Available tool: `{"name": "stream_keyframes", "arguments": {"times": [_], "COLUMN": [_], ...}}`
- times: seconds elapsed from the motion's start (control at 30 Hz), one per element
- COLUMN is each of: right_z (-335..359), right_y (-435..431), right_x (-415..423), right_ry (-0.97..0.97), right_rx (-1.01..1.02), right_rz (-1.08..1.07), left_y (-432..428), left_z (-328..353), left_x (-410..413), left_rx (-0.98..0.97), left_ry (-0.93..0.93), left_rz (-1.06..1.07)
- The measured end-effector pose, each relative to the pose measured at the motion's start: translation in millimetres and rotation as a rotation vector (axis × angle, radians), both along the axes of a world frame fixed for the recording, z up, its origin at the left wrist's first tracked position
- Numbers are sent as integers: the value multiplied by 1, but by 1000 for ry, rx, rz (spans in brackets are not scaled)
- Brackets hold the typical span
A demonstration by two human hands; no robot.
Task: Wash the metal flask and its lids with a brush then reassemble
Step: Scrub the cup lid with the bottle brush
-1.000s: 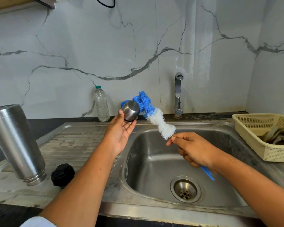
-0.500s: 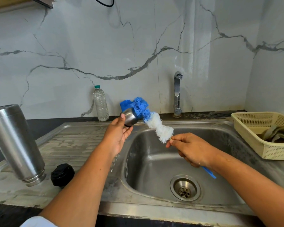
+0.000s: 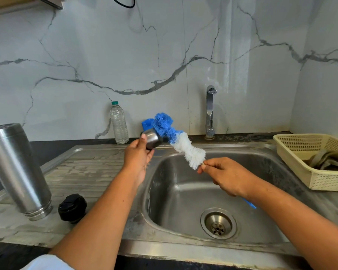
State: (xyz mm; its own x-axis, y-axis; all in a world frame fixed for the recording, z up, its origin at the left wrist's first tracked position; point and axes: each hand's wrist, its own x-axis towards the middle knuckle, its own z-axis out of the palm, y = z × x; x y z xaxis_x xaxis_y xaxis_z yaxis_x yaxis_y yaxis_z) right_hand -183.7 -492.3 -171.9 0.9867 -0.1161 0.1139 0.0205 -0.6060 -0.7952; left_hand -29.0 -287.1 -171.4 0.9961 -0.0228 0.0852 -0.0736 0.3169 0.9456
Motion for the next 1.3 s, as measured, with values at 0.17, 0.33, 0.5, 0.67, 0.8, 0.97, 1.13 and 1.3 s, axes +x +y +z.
{"name": "stream_keyframes", "arguments": {"times": [0.17, 0.33, 0.5, 0.67, 0.8, 0.97, 1.13, 1.3], "right_z": [-6, -7, -8, -6, -8, -9, -10, -7], "right_y": [2, 1, 1, 0, 3, -8, -11, -8], "right_x": [4, 5, 7, 3, 6, 7, 6, 4], "right_ry": [2, 7, -18, 5, 0, -20, -10, -51], "right_rx": [-37, -68, -66, -49, -85, -91, -151, -125], "right_rz": [12, 42, 7, 68, 39, -91, -110, -153], "left_y": [3, 4, 1, 5, 15, 4, 0, 2], "left_z": [-2, 2, -2, 4, 0, 4, 3, 1], "left_x": [1, 4, -2, 3, 7, 6, 6, 5], "left_rx": [-146, -344, -197, -412, -435, -319, -228, -128], "left_ry": [144, 207, 202, 206, 219, 111, 66, 5], "left_rz": [-107, -29, -164, -35, -114, -173, -183, -132]}}
